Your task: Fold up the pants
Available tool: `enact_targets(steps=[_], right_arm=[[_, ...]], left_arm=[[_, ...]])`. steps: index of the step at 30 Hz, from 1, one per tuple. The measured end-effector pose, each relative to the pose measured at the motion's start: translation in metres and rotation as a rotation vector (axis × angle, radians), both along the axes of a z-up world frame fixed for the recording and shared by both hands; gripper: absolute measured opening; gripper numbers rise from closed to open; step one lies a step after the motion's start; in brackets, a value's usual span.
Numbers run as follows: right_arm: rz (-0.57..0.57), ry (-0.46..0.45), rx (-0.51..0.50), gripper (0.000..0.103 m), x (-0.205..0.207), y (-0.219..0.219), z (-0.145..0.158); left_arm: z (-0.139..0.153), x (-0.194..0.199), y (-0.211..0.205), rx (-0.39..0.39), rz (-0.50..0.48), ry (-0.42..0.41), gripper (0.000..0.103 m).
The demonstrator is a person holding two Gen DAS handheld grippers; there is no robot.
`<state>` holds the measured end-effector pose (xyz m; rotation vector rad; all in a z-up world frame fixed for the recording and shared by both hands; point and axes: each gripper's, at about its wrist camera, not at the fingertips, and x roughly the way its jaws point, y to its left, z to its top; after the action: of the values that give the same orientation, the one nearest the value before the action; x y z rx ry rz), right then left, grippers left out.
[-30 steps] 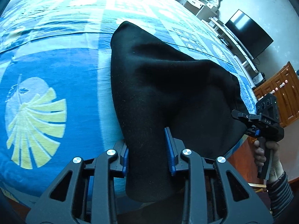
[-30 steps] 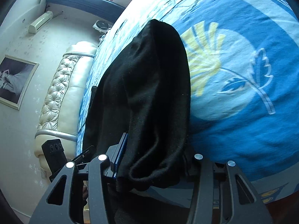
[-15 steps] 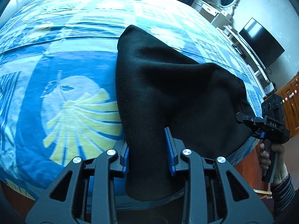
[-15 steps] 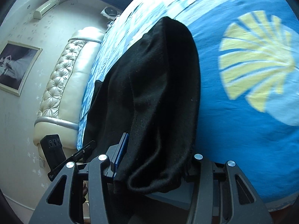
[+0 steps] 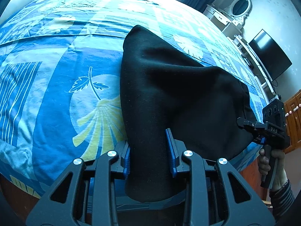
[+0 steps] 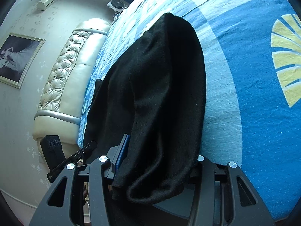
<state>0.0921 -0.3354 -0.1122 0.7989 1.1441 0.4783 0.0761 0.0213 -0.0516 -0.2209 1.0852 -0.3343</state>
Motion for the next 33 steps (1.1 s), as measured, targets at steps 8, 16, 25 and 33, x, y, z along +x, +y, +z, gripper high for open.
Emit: enact_targets(steps=[8,16,25,33], right_arm=[[-0.006,-0.003,0.016,0.047,-0.0043,-0.0023,-0.001],[-0.008,-0.016,0.03,0.047,-0.005,-0.0029,-0.0013],[-0.008,-0.02,0.034,0.047,-0.003,0.0,-0.0013],[-0.004,-0.016,0.041,0.047,-0.0016,0.0005,-0.0017]], left_arm=[[-0.0036,-0.0011,0.0001,0.0,-0.001,-0.004,0.031],[-0.0053,-0.0012,0.0,0.002,0.0,-0.005,0.032],[-0.0055,-0.0003,0.0003,0.003,0.0,-0.005,0.032],[-0.0048,0.0012,0.0013,-0.012,-0.018,-0.013,0.038]])
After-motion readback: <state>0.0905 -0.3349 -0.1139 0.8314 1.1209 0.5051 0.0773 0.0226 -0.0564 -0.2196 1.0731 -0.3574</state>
